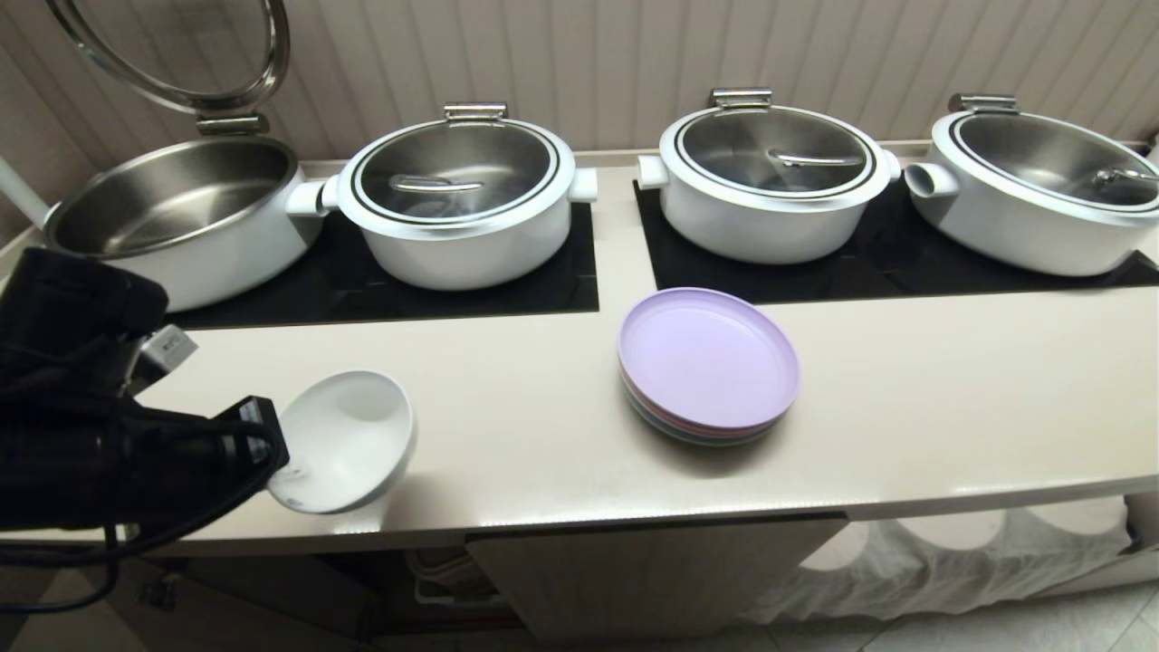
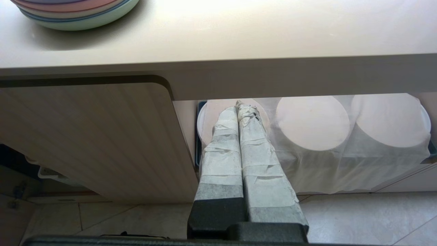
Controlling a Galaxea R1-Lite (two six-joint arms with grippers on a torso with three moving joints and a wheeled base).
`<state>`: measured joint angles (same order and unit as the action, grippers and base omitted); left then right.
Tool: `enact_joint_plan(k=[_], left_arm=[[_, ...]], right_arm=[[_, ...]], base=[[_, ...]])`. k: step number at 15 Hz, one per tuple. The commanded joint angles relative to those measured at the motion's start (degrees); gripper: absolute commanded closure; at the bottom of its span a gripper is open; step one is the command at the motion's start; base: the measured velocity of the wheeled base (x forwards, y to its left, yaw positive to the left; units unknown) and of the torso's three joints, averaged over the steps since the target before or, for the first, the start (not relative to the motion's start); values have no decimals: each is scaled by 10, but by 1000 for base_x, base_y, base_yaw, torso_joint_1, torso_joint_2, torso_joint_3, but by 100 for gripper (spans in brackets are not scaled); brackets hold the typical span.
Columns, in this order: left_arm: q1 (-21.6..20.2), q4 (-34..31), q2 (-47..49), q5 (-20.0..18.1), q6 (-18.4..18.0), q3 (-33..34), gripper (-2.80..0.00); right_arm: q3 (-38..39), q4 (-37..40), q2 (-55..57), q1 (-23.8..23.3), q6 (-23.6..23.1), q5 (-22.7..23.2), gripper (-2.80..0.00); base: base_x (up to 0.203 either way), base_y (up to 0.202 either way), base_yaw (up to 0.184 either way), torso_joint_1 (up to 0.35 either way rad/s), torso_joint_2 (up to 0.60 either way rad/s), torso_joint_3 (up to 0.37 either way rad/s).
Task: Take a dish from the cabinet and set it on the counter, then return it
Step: Place it on the table
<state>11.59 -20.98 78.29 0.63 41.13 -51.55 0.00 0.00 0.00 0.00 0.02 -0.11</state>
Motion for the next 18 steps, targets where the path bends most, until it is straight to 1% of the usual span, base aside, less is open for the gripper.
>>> enact_joint_plan(k=[1, 2, 4, 5, 6, 8, 11, 15, 16, 17, 18], left_arm=[[-16, -2, 35, 26, 8, -23, 0], [-27, -1, 43, 35, 12, -27, 0], [-43, 1, 55, 63, 50, -39, 0], [-50, 1, 61, 85, 71, -44, 0], [-58, 2, 63, 98, 83, -47, 0], [-83, 2, 70, 103, 94, -62, 0], [-126, 2, 88, 128, 142, -90, 0], [-179, 3, 93, 129, 188, -109, 0], [-193, 3, 93, 129, 204, -111, 0], [-208, 9, 93, 127, 228, -114, 0], [-224, 26, 93, 126, 250, -116, 0]], right_arm=[[0, 0, 0, 0, 0, 0, 0], [0, 0, 0, 0, 0, 0, 0], [0, 0, 0, 0, 0, 0, 0], [0, 0, 0, 0, 0, 0, 0], [0, 0, 0, 0, 0, 0, 0], [0, 0, 0, 1, 0, 0, 0], [0, 0, 0, 0, 0, 0, 0], [0, 0, 0, 0, 0, 0, 0], [0, 0, 0, 1, 0, 0, 0], [0, 0, 0, 0, 0, 0, 0], [0, 0, 0, 0, 0, 0, 0]], base=[[0, 0, 0, 0, 0, 0], [0, 0, 0, 0, 0, 0], [0, 0, 0, 0, 0, 0], [0, 0, 0, 0, 0, 0], [0, 0, 0, 0, 0, 0], [0, 0, 0, 0, 0, 0], [0, 0, 0, 0, 0, 0], [0, 0, 0, 0, 0, 0], [0, 0, 0, 0, 0, 0], [0, 0, 0, 0, 0, 0], [0, 0, 0, 0, 0, 0]])
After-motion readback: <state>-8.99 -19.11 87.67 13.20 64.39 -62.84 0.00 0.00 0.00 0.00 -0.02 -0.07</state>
